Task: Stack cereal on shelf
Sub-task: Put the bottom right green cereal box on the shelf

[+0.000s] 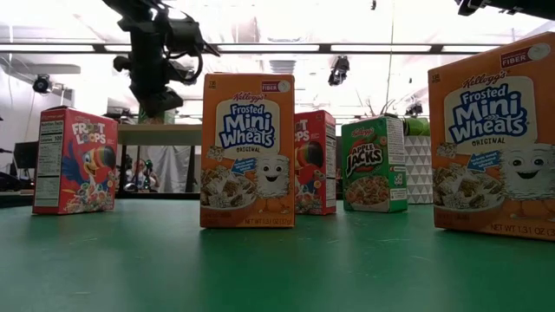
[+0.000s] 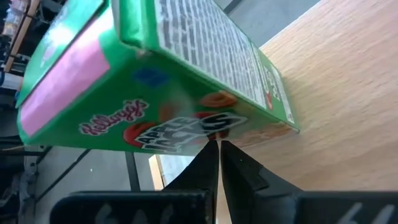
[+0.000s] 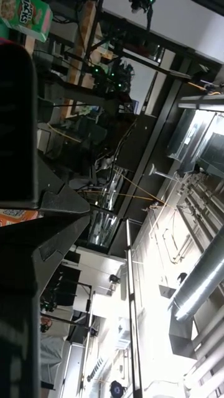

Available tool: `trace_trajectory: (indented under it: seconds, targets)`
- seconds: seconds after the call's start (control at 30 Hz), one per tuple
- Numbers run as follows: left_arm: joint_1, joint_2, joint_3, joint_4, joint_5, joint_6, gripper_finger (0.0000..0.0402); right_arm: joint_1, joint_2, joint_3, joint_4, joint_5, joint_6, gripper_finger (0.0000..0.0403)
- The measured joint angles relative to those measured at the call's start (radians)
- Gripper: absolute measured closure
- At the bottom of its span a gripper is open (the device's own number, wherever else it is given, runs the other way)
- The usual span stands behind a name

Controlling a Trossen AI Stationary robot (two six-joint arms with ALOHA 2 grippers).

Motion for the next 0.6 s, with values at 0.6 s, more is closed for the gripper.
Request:
trace_trajectory:
  seconds: [0.6]
  targets:
    - [0.008, 0.001, 0.000, 0.029, 0.025, 0.001, 0.0400, 0.000, 0.000, 0.000, 0.000, 0.000, -0.001, 0.0394]
